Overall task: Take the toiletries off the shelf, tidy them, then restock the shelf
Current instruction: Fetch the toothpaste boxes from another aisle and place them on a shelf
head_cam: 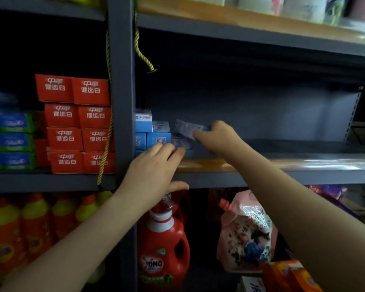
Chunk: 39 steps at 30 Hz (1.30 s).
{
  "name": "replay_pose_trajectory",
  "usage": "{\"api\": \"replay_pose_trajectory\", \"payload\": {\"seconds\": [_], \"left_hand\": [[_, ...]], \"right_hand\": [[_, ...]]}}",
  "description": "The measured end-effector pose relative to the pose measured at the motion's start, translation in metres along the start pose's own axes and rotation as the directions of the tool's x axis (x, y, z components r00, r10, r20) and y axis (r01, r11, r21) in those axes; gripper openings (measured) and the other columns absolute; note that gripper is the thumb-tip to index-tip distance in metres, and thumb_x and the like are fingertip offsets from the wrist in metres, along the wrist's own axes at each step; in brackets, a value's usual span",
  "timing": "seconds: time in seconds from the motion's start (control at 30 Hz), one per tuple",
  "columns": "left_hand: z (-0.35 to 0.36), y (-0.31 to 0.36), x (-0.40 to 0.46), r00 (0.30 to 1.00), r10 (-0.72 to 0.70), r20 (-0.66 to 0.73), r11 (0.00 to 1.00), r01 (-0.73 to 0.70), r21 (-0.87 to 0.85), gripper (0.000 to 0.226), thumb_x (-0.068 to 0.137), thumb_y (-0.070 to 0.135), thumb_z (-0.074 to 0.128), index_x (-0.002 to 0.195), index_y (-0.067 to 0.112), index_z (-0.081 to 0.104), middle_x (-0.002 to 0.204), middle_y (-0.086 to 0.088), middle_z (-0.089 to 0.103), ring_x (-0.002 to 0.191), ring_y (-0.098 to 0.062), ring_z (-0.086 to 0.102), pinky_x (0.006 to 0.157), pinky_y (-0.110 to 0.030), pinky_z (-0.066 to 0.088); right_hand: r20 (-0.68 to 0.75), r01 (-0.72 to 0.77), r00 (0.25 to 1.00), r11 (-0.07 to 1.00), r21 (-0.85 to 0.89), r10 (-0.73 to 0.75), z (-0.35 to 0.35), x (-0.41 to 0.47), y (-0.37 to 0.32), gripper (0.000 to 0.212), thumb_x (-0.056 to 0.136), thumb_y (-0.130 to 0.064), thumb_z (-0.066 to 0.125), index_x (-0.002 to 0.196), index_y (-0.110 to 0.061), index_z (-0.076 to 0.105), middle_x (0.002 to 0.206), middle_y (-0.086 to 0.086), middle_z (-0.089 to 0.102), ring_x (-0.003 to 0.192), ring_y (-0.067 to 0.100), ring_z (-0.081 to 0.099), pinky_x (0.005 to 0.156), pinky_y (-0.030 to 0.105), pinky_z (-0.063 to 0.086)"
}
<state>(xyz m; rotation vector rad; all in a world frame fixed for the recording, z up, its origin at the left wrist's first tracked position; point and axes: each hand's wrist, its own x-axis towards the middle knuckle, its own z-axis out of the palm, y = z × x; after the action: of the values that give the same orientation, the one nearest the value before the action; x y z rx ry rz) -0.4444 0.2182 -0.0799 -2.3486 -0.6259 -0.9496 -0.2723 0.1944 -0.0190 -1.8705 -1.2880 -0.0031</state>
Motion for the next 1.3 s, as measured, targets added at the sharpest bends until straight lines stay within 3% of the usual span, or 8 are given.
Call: {"api": "replay_pose_trajectory", "payload": {"seconds": [0.2,0.3,0.37,0.47,0.63,0.93,1.13,1.3], "left_hand": [[0.001,0.011,0.001,0.971,-0.168,-0.170,0.890,0.075,-0.450,0.041,0.076,0.035,0.070,0.106,0.007,0.066,0.105,-0.002,0.062,0.099,-0.016,0.059,0.084,-0.021,0.046],[-0.011,0.036,0.012,0.888,-0.457,0.051,0.342,0.229,-0.912,0.054,0.070,0.058,0.053,0.111,0.023,0.060,0.103,0.019,0.061,0.094,0.006,0.061,0.078,-0.005,0.044],[-0.010,0.053,0.022,0.853,-0.442,0.278,-0.071,0.276,-0.958,0.065,0.062,0.062,0.054,0.114,0.024,0.055,0.103,0.012,0.067,0.096,0.000,0.064,0.080,-0.014,0.050],[-0.005,0.076,0.028,0.856,-0.396,0.333,-0.288,0.229,-0.930,0.059,0.065,0.051,0.057,0.114,0.018,0.052,0.096,0.005,0.073,0.092,-0.010,0.068,0.073,-0.018,0.054],[0.007,0.102,0.025,0.843,-0.387,0.372,-0.429,0.193,-0.883,0.055,0.076,0.029,0.063,0.125,0.012,0.045,0.099,-0.002,0.072,0.096,-0.019,0.068,0.073,-0.025,0.056],[0.026,0.107,0.009,0.840,-0.366,0.401,-0.450,0.218,-0.866,0.032,0.080,0.001,0.062,0.102,0.022,0.050,0.086,0.004,0.072,0.085,-0.013,0.069,0.065,-0.026,0.055],[0.023,0.124,0.007,0.894,-0.259,0.365,-0.350,0.265,-0.899,0.045,0.066,0.016,0.073,0.104,0.025,0.052,0.088,0.003,0.071,0.086,-0.015,0.069,0.069,-0.033,0.057],[0.005,0.131,0.021,0.810,-0.117,0.575,-0.427,0.481,-0.765,0.033,0.074,0.027,0.074,0.102,0.028,0.056,0.100,-0.002,0.071,0.094,-0.020,0.068,0.073,-0.031,0.056]], "right_hand": [[-0.240,0.221,0.958,0.939,0.265,-0.158,-0.044,-0.061,0.050,0.047,0.087,-0.029,0.055,0.132,-0.020,0.048,0.110,-0.002,0.060,0.086,0.007,0.059,0.066,0.016,0.046],[-0.227,0.305,0.945,0.885,0.351,-0.236,-0.049,-0.100,0.075,0.047,0.088,-0.024,0.058,0.133,-0.027,0.045,0.116,-0.007,0.057,0.100,0.005,0.058,0.080,0.020,0.051],[-0.288,0.378,0.908,0.891,0.250,-0.305,-0.046,-0.122,0.086,0.050,0.086,-0.020,0.060,0.131,-0.031,0.041,0.117,-0.010,0.054,0.103,0.005,0.056,0.086,0.022,0.048],[-0.338,0.463,0.843,0.885,0.058,-0.419,-0.039,-0.144,0.101,0.064,0.076,-0.016,0.061,0.134,-0.024,0.035,0.122,-0.017,0.046,0.109,-0.002,0.047,0.090,0.007,0.037],[-0.286,0.383,0.900,0.909,0.166,-0.328,-0.035,-0.164,0.117,0.064,0.071,-0.029,0.067,0.125,-0.036,0.034,0.121,-0.014,0.048,0.110,0.000,0.050,0.088,0.011,0.041],[0.026,0.320,0.945,0.936,0.148,-0.327,-0.045,-0.168,0.124,0.072,0.073,-0.046,0.067,0.125,-0.051,0.018,0.121,-0.027,0.045,0.105,-0.011,0.052,0.076,0.008,0.047],[0.136,0.152,0.962,0.876,0.458,-0.238,-0.056,-0.149,0.120,0.051,0.088,-0.029,0.058,0.135,-0.029,0.037,0.117,-0.016,0.060,0.105,0.000,0.059,0.088,0.027,0.053],[0.406,-0.141,0.901,0.785,0.604,-0.150,-0.084,-0.131,0.117,0.036,0.086,-0.039,0.055,0.121,-0.037,0.048,0.111,-0.012,0.066,0.100,0.006,0.063,0.081,0.024,0.053]]}}
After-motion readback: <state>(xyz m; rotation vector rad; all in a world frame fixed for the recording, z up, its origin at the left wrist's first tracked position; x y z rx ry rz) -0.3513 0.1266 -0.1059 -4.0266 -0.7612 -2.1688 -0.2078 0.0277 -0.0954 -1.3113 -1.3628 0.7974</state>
